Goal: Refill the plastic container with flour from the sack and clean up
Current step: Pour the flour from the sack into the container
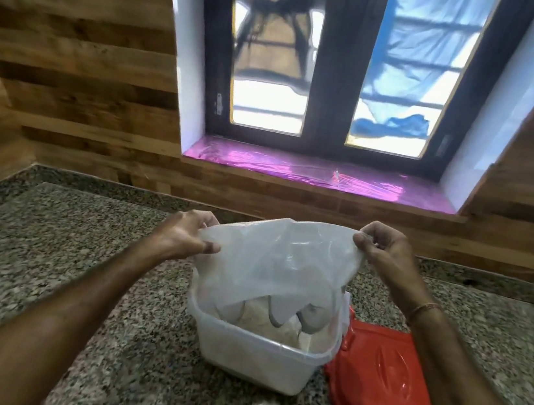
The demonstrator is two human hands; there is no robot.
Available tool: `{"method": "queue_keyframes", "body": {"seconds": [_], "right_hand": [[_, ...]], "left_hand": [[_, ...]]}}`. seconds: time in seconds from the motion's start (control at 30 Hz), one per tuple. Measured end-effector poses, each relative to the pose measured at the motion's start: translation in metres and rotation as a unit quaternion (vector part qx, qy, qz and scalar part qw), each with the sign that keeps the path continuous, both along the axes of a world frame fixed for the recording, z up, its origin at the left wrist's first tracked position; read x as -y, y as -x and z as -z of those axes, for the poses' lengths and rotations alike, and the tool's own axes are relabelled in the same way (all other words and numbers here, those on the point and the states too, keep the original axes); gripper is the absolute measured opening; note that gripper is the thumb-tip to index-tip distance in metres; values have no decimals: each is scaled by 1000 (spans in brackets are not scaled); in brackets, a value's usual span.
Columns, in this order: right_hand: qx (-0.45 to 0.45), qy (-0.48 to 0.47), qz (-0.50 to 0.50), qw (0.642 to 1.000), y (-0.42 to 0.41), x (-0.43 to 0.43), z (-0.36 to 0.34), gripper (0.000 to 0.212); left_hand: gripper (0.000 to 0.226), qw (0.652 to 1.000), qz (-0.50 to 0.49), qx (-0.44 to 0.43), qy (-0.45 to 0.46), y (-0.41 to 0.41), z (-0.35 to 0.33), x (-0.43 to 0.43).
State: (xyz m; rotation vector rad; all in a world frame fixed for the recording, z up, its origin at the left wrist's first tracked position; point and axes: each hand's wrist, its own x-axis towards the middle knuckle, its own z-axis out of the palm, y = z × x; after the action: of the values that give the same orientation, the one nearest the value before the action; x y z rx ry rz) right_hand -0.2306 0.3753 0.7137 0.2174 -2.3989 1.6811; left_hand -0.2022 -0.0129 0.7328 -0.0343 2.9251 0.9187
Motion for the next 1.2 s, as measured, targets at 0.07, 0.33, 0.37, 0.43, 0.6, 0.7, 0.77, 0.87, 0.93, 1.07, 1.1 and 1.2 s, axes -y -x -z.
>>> {"method": "queue_keyframes", "body": {"seconds": [0.07, 0.33, 0.37, 0.43, 0.6, 0.7, 0.77, 0.87, 0.93, 1.07, 1.1, 1.2], "right_hand": [[7, -12, -2, 1000, 2, 4, -1, 18], [-229, -392, -29, 891, 0, 99, -37, 51], [-219, -411, -76, 882, 1, 119, -40, 52], [-156, -413, -138, 887, 8, 147, -43, 45], [-172, -343, -33, 923, 18, 155, -39, 29], [-167, -315, -46, 933, 19, 150, -38, 22], [-123, -303, -174, 929, 17, 157, -37, 34], [-87, -318, -219, 918, 17, 169, -29, 47], [-92, -337, -173, 921, 18, 172, -23, 34], [-150, -326, -94, 929, 13, 175, -19, 25], [-164, -313, -68, 933, 12, 173, -20, 25], [-211, -298, -2, 931, 9, 166, -20, 26]], "left_hand": [[17, 998, -20, -45, -30, -5, 9, 9], [11, 979, -40, -201, 5, -5, 9, -24], [12, 977, -26, -212, 11, -4, 6, -27], [15, 974, -6, -228, -3, -1, 4, -29], [20, 964, -88, -222, -119, -5, 14, -25], [11, 955, -130, -219, -154, -14, 32, -23], [10, 952, -127, -224, -167, -19, 33, -27], [11, 945, -106, -238, -197, -16, 22, -31], [12, 944, -95, -240, -206, -15, 20, -34], [23, 932, -153, -250, -214, -21, 33, -38], [25, 936, -164, -232, -210, -23, 38, -38], [14, 956, -163, -173, -173, -27, 54, -36]]}}
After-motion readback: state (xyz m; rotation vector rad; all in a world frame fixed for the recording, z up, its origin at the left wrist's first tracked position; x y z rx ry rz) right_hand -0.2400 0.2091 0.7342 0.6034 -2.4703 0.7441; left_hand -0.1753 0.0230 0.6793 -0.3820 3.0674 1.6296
